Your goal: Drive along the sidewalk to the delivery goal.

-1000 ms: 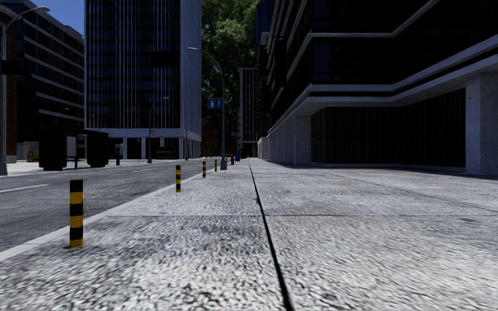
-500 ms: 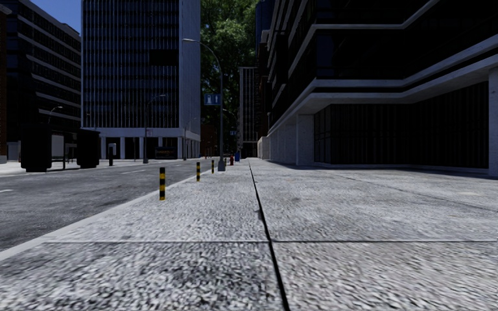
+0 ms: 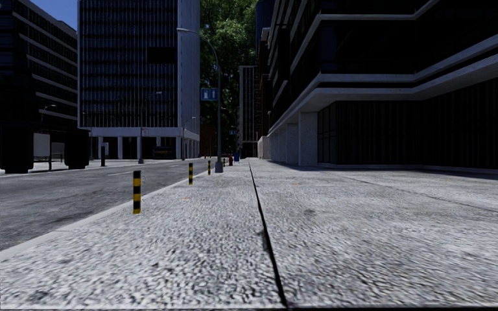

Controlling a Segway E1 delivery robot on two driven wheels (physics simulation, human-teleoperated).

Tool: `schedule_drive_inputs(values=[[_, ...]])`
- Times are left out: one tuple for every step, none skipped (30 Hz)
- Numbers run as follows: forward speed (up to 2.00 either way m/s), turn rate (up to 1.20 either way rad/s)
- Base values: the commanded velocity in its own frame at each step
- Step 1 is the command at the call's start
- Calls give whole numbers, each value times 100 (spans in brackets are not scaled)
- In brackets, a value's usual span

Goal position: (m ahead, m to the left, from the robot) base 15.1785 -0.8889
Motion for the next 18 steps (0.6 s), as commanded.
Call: schedule_drive_inputs(values=[[200,0],[200,0],[200,0],[200,0],[200,0],[200,0],[200,0],[200,0],[200,0],[200,0],[200,0],[200,0],[200,0],[200,0],[200,0],[200,0],[200,0],[200,0]])
